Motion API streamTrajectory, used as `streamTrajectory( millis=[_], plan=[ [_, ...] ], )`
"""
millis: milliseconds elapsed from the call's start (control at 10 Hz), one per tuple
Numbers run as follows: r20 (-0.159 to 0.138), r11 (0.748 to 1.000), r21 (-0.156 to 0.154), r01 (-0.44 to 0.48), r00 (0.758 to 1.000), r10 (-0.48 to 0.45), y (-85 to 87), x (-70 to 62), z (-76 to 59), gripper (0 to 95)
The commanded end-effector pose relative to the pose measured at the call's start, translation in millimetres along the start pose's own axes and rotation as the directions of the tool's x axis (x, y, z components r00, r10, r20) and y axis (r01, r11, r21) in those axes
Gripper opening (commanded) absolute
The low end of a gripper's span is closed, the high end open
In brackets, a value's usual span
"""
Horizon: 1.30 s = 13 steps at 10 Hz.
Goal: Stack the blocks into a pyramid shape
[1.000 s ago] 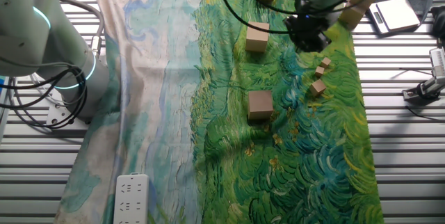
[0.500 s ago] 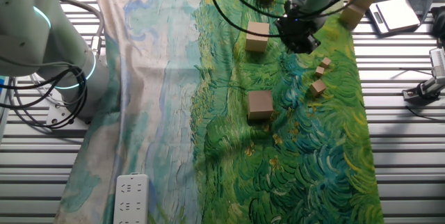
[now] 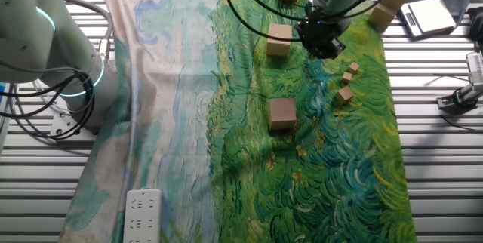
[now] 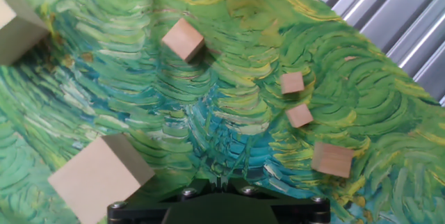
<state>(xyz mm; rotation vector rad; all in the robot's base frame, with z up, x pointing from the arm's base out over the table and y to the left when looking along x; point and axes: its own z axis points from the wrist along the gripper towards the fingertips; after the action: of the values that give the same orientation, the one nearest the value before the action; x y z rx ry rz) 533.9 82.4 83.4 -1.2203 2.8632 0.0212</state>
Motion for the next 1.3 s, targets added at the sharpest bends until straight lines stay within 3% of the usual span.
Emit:
streamTrajectory(
  millis=[100, 600, 800, 900, 1000, 1300],
  plan=[
    [-0.007, 0.999, 0.002, 0.044, 0.999, -0.044, -0.7, -0.2, 0.8, 0.0],
    [0.003, 0.999, 0.016, 0.034, 0.999, -0.034, -0.2, 1.0, 0.9, 0.0],
    [-0.016, 0.993, 0.031, 0.114, 0.993, -0.113, -0.2, 1.0, 0.9, 0.0],
    [0.016, 0.991, 0.015, 0.131, 0.991, -0.132, -0.2, 1.0, 0.9, 0.0],
    [0.023, 0.990, 0.011, 0.143, 0.989, -0.143, -0.2, 1.0, 0.9, 0.0],
    [0.016, 0.973, 0.013, 0.232, 0.973, -0.232, -0.2, 1.0, 0.9, 0.0]
  ],
)
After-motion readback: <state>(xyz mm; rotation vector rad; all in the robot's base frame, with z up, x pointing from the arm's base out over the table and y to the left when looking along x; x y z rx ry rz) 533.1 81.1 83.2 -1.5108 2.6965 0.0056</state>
